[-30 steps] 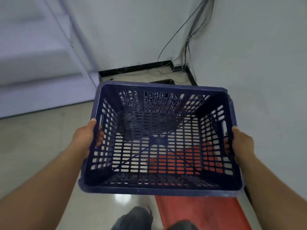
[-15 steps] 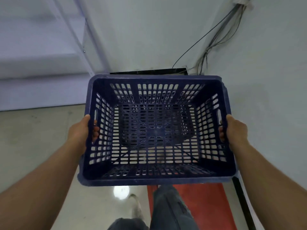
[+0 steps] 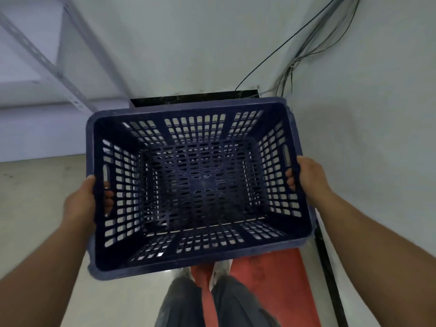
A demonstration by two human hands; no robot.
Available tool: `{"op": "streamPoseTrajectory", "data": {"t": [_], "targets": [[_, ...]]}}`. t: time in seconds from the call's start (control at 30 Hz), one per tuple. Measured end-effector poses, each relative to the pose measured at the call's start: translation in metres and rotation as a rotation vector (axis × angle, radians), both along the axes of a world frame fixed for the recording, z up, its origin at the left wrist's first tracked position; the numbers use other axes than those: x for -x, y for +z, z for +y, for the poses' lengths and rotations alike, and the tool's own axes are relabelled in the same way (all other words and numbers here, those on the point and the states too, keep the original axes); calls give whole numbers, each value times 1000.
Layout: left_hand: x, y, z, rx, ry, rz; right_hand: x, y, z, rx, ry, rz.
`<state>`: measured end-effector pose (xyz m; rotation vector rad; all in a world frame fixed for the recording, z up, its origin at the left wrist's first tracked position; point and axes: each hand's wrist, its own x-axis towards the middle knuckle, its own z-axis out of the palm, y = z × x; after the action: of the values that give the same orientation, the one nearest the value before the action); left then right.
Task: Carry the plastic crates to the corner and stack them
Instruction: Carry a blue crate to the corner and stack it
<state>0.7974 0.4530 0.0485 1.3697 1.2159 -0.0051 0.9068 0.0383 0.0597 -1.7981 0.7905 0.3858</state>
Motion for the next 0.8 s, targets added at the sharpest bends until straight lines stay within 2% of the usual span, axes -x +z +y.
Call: {"op": "streamPoseTrajectory", "data": {"t": [0.37,0.6,0.8], "targets": [[-55,-63,20,-8,-30,47,-58,-53,17,102,81,26],[-54,-93,19,-30,-5,26,-66,-78,21,144,121,5],[-48,-94,26,33,-11,46,-52,-77,23,176,148,-18]]}}
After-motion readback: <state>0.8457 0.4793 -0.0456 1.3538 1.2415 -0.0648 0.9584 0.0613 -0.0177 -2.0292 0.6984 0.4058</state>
